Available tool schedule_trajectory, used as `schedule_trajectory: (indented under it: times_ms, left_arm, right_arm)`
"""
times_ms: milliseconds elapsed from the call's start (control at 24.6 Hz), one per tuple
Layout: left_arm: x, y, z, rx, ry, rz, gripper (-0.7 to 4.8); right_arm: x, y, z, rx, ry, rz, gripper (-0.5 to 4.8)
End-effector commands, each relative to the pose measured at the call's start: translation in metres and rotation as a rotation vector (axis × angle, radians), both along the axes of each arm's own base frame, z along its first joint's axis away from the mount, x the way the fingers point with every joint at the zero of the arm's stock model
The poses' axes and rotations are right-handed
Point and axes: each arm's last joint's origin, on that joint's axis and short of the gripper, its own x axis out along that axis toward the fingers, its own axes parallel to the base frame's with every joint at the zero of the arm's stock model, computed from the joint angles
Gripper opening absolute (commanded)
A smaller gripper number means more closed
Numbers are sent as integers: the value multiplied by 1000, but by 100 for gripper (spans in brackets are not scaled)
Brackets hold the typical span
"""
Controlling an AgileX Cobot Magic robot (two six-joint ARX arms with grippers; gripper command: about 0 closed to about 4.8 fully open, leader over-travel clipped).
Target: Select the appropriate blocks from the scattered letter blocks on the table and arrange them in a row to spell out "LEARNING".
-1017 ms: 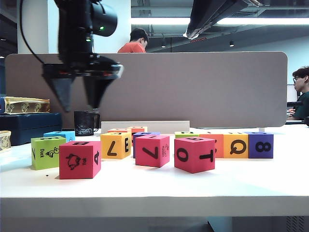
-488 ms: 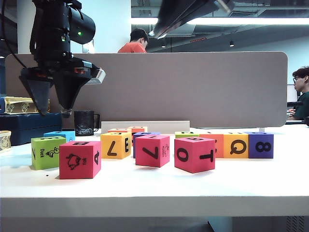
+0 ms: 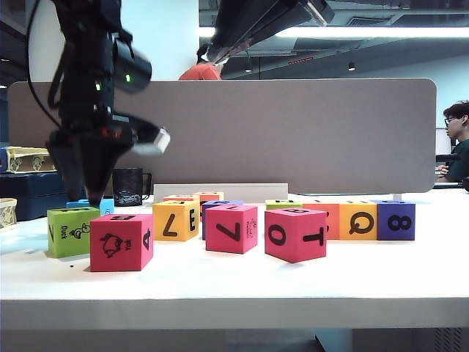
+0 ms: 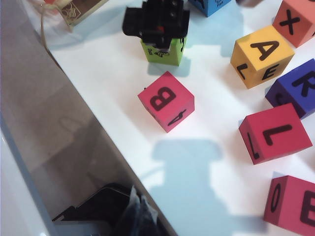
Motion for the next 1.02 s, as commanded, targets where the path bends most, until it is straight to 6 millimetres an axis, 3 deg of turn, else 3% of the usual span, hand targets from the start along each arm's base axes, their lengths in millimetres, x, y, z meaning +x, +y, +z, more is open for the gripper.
schedule_trajectory:
  times_ms: [41,325,488,610,1017]
  left_arm:
    - [3,0,-9,15,24,-11,372]
    - [10,4,-22,51,39,4,349]
    - [10,6,-22,52,42,8,225]
    - [12,6,-22,47,26,22,173]
    - [26,-2,-21,-107,-99,314,173]
  right_arm:
    - [-2,-1,2,-5,6,7,-2]
    - [-2,-1,1,-15,13,5,-2]
    - [-2,-1,1,-14,9,3,-2]
    - [-1,-1,2,-4,0,1,-2]
    - [0,0,2,3,-8,0,-2]
